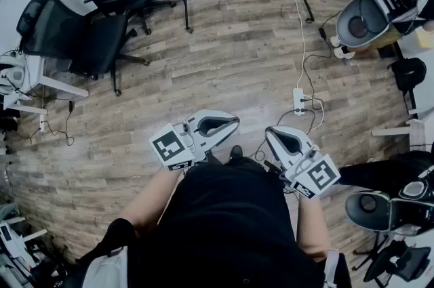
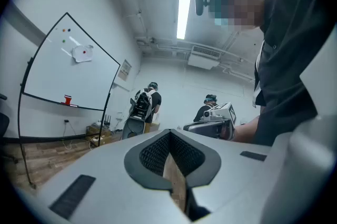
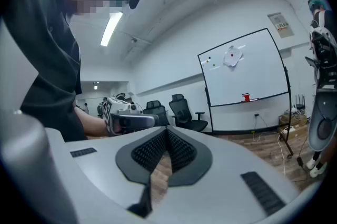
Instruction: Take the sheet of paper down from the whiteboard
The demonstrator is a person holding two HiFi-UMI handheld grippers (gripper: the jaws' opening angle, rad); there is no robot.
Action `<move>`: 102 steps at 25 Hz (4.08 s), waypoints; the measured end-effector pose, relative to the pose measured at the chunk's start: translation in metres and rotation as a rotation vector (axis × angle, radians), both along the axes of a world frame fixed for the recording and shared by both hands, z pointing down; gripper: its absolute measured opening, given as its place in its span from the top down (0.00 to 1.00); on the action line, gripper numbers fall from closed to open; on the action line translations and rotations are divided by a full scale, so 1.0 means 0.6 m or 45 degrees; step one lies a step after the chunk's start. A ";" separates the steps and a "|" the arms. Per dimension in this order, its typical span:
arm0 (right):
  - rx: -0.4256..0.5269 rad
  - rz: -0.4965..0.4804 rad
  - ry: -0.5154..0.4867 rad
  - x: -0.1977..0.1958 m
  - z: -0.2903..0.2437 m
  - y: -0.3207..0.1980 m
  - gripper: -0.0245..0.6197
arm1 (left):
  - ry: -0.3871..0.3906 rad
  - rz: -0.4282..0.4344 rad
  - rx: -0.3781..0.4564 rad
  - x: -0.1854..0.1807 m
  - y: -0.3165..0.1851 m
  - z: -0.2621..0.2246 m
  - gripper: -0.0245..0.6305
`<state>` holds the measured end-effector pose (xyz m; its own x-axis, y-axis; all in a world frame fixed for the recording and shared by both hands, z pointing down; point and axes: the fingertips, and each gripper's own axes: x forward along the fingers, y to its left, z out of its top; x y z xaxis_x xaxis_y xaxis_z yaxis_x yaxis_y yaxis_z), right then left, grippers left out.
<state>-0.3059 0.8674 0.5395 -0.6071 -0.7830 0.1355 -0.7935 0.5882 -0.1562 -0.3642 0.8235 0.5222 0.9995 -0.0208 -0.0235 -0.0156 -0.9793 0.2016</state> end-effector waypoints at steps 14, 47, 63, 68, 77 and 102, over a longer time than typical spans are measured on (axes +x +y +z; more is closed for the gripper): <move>-0.066 -0.108 -0.112 0.080 0.058 -0.015 0.93 | -0.109 0.004 -0.064 0.085 0.019 0.044 0.95; -0.095 0.029 -0.047 0.177 0.038 -0.729 0.93 | 0.032 -0.055 -0.016 0.166 -0.707 0.037 0.95; -0.018 0.041 -0.106 0.523 0.002 -1.062 0.93 | -0.104 -0.243 -0.012 0.403 -1.031 0.021 0.95; -0.035 -0.035 -0.137 0.591 0.025 -1.139 0.93 | -0.150 -0.266 0.008 0.495 -1.116 0.029 0.95; -0.070 -0.119 -0.134 0.604 0.035 -1.297 0.93 | -0.047 -0.364 -0.126 0.494 -1.262 0.024 0.95; 0.022 -0.053 0.024 0.546 -0.072 -1.710 0.93 | 0.011 -0.087 0.149 0.537 -1.696 -0.001 0.95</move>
